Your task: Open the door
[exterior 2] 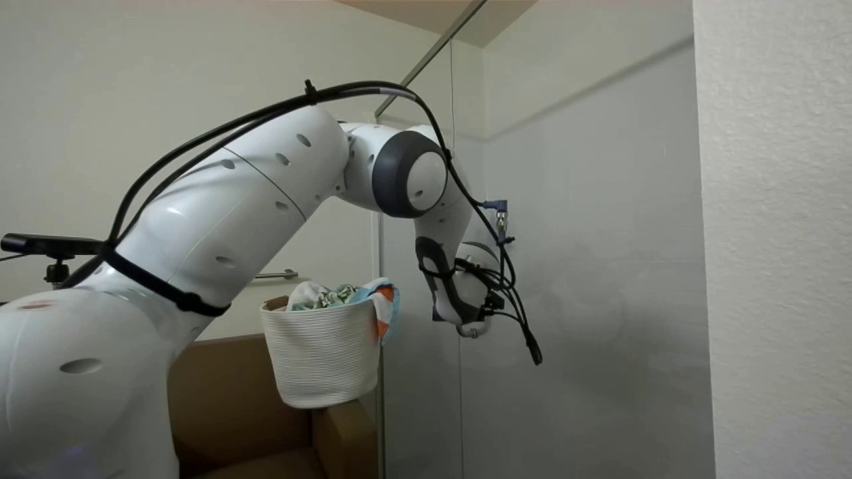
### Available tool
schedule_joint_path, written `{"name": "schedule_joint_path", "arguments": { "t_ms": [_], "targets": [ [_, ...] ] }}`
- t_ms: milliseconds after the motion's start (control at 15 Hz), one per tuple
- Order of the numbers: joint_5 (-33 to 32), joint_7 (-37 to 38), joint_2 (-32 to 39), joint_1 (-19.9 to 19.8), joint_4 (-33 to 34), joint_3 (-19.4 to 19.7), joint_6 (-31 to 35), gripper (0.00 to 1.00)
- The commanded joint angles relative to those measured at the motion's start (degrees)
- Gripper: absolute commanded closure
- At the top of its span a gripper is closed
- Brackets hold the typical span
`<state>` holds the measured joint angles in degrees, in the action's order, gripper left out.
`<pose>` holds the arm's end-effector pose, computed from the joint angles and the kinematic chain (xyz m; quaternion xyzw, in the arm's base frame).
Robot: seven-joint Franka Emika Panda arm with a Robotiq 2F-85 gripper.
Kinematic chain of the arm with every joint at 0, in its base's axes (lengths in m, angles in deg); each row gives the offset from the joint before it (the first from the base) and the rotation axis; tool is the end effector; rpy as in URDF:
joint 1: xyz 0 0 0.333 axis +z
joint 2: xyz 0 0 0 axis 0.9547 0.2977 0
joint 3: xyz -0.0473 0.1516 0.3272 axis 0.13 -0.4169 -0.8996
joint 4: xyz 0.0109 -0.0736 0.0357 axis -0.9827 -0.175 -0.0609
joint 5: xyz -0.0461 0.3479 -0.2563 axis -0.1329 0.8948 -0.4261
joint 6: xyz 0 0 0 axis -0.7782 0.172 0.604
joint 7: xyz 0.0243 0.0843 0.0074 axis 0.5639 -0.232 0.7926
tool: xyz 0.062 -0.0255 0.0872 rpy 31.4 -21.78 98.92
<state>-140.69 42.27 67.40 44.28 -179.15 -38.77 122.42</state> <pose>0.7718 0.0213 0.3341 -0.8901 -0.0448 -0.4535 0.0003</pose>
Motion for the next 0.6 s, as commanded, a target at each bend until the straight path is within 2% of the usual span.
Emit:
{"name": "schedule_joint_path", "arguments": {
  "t_ms": [0, 67, 133, 200, 267, 533],
  "targets": [
    [7.8, -9.5, 4.6, -0.6, 2.6, -2.0, 2.5, 0.00],
    [15.8, -11.8, 2.6, 6.3, 3.0, 7.2, 7.7, 0.00],
    [19.9, -14.6, 3.4, 7.2, 3.2, 8.0, 9.5, 0.00],
    [17.8, -15.9, 6.2, 1.7, 3.4, 0.0, 6.4, 0.00],
    [19.7, -17.1, 6.4, 2.3, 3.7, 0.4, 6.6, 0.00],
    [22.0, -20.3, 7.1, 0.9, 3.7, -3.0, 4.1, 0.00]
  ]
}}
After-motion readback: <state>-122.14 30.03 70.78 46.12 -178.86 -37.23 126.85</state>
